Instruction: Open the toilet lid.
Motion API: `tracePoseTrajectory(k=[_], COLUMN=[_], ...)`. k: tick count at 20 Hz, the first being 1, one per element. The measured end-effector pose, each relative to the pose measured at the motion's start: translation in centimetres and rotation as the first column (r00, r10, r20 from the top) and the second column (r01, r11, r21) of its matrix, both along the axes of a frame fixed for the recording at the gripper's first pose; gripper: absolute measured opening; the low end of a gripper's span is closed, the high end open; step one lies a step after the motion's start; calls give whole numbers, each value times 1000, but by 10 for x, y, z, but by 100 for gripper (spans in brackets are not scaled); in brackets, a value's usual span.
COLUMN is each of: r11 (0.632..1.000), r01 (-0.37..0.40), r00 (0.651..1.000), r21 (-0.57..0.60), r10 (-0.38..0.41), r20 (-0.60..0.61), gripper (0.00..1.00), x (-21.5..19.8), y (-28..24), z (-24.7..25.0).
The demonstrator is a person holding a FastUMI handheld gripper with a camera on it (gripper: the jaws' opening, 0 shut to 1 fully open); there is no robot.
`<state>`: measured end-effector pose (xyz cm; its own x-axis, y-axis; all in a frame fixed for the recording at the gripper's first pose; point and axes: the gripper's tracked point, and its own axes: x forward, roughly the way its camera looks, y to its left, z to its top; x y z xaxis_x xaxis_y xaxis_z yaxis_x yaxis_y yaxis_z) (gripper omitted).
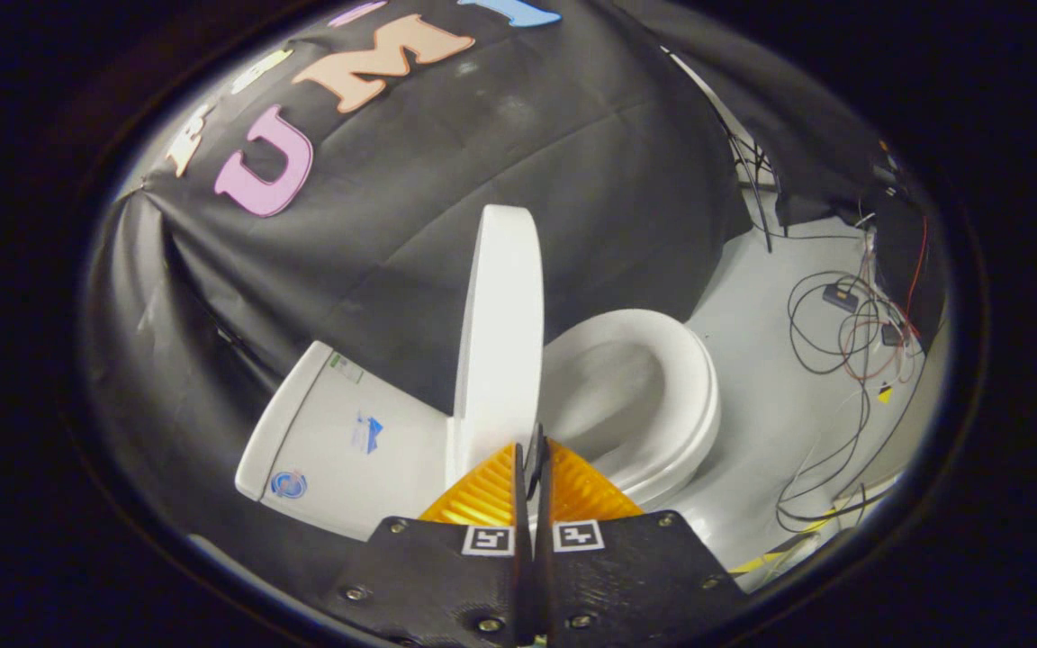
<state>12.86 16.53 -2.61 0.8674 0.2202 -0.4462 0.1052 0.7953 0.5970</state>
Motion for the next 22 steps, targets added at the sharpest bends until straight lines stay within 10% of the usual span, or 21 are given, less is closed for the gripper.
tracePoseTrajectory(k=[22], r11=[968], r01=[-95], r00=[982], r21=[-233], r10=[129], r20=[136], gripper=[2], x=[-11], y=[62], z=[42])
